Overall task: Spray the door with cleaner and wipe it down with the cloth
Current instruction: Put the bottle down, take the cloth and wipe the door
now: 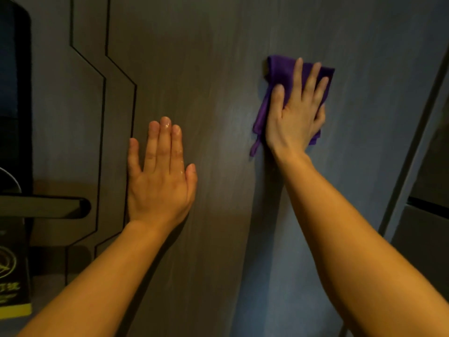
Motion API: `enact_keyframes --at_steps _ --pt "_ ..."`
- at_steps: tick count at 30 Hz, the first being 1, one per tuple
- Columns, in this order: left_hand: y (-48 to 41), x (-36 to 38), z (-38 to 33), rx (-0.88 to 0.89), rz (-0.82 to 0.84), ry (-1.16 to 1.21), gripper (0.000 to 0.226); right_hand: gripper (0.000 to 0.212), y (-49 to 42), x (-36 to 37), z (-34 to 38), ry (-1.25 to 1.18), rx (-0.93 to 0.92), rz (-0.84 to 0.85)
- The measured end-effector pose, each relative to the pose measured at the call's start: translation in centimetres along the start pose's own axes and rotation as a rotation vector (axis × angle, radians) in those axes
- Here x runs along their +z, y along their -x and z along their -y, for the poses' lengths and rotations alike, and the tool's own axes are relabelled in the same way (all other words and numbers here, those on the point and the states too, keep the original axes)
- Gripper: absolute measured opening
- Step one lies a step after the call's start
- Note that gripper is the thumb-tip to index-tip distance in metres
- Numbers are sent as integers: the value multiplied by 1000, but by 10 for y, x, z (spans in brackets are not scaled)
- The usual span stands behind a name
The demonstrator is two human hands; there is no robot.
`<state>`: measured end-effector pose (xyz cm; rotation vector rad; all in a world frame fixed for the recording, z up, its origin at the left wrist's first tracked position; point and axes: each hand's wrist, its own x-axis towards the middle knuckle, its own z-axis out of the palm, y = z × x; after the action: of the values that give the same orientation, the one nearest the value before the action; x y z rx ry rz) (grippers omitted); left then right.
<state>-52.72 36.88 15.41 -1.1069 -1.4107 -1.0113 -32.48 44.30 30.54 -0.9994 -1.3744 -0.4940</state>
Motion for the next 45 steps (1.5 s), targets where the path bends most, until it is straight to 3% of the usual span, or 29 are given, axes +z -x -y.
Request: enact_keyframes --at_steps 22,34,36,40,42,45 --pt "1 -4 -3 5 20 31 76 71 180 30 -51 75 21 63" --pt "8 -42 0 6 320 70 82 58 247 -22 -65 -211 130 352" --pt "16 -54 -7 -54 358 183 78 57 249 -33 -56 -267 200 360" --pt "46 -83 -44 -261 485 718 58 57 232 -53 -27 -290 217 415" --pt "41 -98 -68 -551 648 1082 47 59 213 -66 -14 -251 189 462" --pt "5 -109 -93 -1164 829 1671 35 63 183 -89 2 -188 170 537"
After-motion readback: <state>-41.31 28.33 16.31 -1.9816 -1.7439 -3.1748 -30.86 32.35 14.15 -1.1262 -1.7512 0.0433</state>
